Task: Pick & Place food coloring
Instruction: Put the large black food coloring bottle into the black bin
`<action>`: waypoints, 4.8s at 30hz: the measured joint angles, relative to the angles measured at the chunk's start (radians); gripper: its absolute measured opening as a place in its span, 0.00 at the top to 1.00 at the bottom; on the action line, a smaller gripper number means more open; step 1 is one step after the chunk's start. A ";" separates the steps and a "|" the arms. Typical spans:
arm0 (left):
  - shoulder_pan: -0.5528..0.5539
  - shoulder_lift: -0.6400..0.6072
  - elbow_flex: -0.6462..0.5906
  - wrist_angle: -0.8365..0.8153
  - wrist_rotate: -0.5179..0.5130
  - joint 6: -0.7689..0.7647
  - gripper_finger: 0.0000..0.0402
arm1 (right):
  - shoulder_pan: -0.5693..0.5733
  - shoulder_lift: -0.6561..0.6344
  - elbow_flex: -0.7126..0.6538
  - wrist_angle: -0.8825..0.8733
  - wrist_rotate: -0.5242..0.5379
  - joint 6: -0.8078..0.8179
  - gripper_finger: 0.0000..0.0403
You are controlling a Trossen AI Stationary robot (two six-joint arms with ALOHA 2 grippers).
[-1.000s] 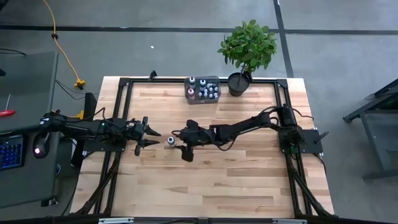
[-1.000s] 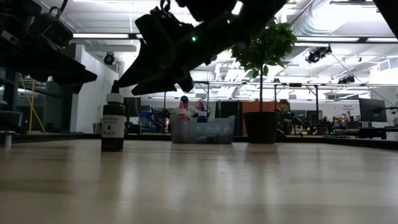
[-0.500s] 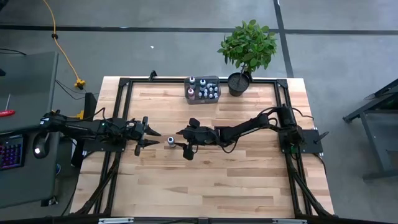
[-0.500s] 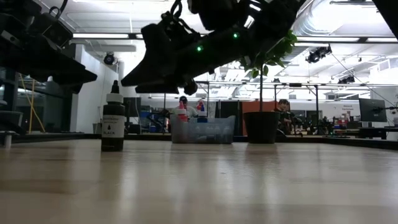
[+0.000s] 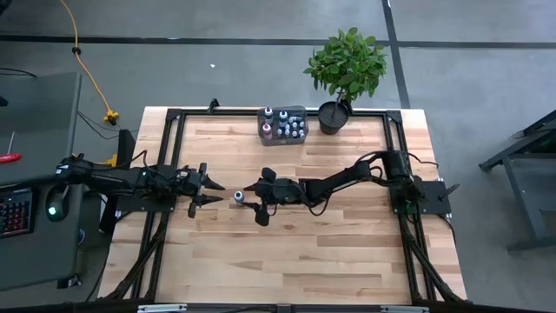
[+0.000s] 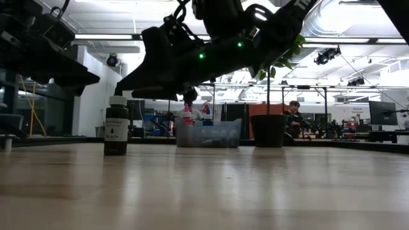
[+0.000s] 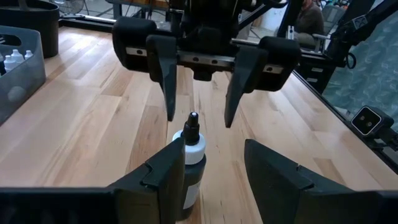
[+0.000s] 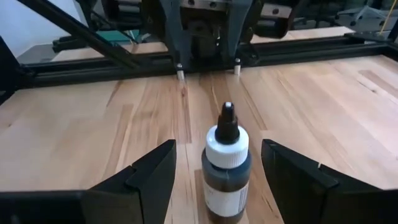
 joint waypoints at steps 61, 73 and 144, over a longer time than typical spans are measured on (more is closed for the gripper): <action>0.000 0.000 0.000 0.000 0.000 0.000 0.59 | -0.038 0.095 0.113 -0.059 -0.077 0.027 0.73; 0.000 0.000 0.000 0.000 0.000 0.000 0.59 | -0.038 0.094 0.113 -0.062 -0.077 0.027 0.76; 0.000 0.000 0.000 0.000 0.001 0.000 0.59 | -0.153 -0.122 0.388 -0.595 0.707 0.180 0.77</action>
